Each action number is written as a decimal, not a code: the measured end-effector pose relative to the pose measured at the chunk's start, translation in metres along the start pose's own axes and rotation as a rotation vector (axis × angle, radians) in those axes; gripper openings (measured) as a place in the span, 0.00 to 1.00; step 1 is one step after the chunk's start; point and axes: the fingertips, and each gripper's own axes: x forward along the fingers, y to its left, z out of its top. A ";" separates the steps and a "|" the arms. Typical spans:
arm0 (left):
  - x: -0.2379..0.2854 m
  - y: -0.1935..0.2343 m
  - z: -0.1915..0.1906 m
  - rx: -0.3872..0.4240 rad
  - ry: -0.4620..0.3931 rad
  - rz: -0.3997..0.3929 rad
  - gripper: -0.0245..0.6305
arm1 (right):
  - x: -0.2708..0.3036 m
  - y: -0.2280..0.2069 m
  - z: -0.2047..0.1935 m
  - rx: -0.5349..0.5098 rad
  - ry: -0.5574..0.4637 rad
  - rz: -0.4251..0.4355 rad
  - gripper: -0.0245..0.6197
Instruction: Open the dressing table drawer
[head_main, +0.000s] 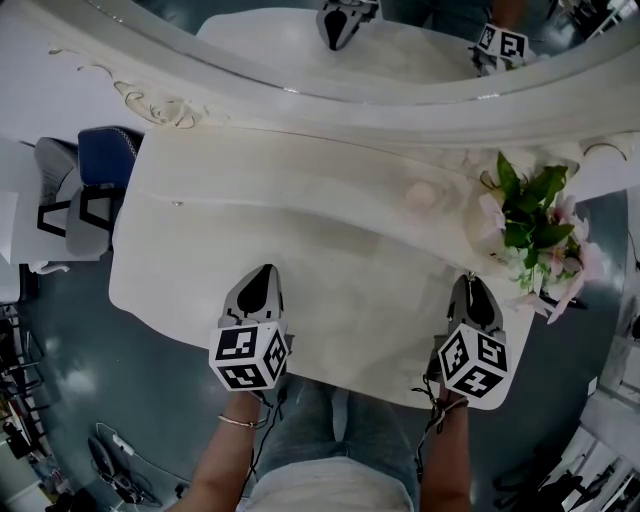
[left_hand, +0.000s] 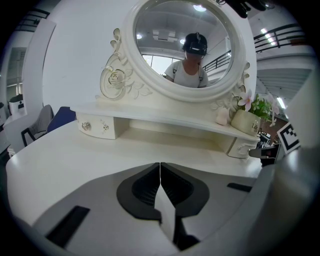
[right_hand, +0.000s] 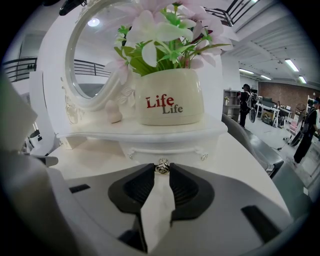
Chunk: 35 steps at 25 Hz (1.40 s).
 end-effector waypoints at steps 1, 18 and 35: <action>0.000 0.000 0.000 0.000 0.001 0.000 0.07 | 0.000 0.000 0.000 0.000 0.000 0.000 0.19; -0.001 -0.001 -0.003 0.006 0.008 -0.013 0.07 | -0.008 0.001 -0.006 0.001 0.000 0.004 0.19; -0.008 -0.007 -0.007 0.020 0.006 -0.028 0.07 | -0.021 0.003 -0.016 0.003 0.003 0.007 0.19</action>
